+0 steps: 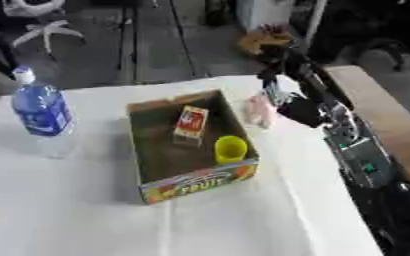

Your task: Pick up objects on the table and place them in the box.

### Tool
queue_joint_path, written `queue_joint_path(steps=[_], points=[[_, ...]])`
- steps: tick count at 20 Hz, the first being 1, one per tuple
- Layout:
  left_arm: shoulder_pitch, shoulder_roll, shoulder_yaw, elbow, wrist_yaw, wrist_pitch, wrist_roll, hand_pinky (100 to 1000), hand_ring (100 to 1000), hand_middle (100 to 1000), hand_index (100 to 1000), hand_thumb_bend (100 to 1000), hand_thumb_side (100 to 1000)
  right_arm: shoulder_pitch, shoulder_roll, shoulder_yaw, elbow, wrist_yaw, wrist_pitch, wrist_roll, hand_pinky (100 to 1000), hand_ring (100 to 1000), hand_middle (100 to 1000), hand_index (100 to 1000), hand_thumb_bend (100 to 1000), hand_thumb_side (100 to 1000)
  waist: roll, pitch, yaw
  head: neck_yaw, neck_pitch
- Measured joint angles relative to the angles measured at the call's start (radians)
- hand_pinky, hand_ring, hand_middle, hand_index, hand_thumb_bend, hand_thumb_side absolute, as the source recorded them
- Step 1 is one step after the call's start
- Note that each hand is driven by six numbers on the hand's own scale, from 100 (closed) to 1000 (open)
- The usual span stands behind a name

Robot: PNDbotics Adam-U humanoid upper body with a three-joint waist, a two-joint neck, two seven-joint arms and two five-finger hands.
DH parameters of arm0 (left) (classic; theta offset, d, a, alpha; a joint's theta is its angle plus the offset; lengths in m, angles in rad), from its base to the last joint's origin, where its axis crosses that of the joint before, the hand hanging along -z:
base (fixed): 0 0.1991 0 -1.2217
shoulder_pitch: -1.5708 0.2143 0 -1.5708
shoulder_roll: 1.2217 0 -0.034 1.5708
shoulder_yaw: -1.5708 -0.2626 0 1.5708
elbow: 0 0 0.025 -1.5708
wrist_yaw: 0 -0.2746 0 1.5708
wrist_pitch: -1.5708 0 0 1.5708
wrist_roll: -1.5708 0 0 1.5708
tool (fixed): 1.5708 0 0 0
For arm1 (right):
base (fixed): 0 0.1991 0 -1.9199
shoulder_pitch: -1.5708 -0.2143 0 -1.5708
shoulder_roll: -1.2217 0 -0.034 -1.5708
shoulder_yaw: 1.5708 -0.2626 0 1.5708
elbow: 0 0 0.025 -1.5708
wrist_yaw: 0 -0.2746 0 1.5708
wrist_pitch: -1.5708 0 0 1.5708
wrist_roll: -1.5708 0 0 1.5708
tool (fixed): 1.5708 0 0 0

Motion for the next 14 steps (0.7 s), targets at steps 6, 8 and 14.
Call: queue_joint_path(steps=[6, 8, 14], points=[[-0.002, 0.001, 0.0, 0.007, 0.0, -0.001, -0.003, 720, 702, 743, 890, 816, 667, 0.0, 0.0, 0.0, 0.0, 0.0, 0.0, 0.001, 722, 656, 778, 923, 100, 484, 0.001, 0.0, -0.001, 0.0, 0.0], [-0.009, 0.003, 0.0, 0.015, 0.0, -0.001, -0.005, 720, 702, 741, 889, 818, 668, 0.0, 0.0, 0.0, 0.0, 0.0, 0.0, 0.001, 722, 655, 779, 923, 100, 485, 0.002, 0.0, -0.002, 0.0, 0.0], [-0.035, 0.018, 0.0, 0.066, -0.001, -0.002, -0.019, 719, 700, 735, 889, 820, 669, 0.0, 0.0, 0.0, 0.0, 0.0, -0.003, 0.006, 722, 655, 779, 923, 100, 486, 0.003, 0.0, -0.005, 0.0, 0.0]])
